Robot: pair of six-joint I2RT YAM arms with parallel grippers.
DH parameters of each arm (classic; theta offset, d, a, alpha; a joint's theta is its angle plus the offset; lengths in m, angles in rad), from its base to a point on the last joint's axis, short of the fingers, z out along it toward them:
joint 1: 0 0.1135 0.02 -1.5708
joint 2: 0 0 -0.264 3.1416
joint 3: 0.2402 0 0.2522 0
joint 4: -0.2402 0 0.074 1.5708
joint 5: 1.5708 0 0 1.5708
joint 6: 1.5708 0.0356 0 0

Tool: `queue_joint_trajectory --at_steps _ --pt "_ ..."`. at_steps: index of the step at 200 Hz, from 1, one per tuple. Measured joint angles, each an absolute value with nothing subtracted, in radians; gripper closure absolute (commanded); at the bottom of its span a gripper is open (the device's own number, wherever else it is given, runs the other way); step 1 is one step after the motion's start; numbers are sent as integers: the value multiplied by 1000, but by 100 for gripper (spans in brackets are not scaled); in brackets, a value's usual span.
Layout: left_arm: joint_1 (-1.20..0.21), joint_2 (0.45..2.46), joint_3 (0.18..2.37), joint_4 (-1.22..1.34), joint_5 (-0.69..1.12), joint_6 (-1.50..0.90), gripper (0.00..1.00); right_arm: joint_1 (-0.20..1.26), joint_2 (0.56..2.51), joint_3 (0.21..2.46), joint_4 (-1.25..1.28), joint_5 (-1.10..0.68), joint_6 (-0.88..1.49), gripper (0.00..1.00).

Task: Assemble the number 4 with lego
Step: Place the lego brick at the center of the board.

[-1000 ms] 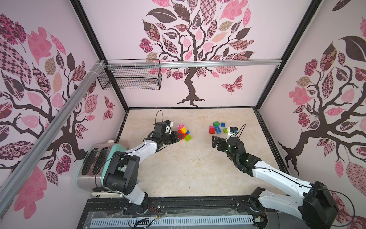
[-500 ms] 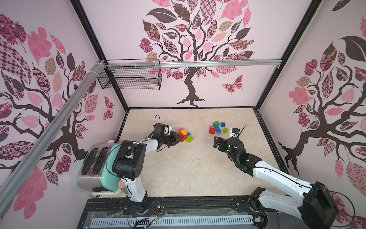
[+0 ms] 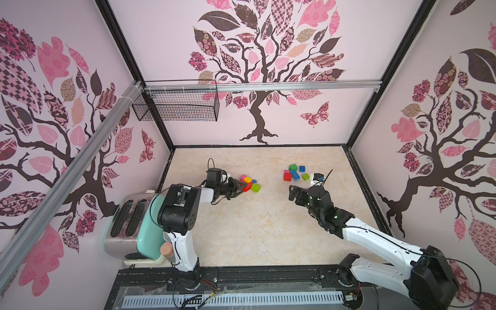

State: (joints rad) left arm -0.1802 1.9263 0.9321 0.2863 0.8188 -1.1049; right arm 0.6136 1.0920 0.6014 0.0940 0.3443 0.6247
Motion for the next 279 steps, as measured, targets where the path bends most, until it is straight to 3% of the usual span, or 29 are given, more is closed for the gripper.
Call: queue_joint_trajectory --at_steps 77,111,151,211,279 --pt "-127 2031 1058 241 897 -1052 100 614 1092 601 93 343 609 1" --pt "-116 2062 1084 243 931 -1047 74 614 1092 601 90 342 601 1" --pt "-117 2072 1106 223 922 -1039 55 614 1092 601 89 339 601 1" --pt "-116 2080 1128 129 869 -1013 41 614 1092 601 85 336 601 1" --pt "-116 2153 1279 44 826 -960 40 614 1091 601 75 336 602 1"
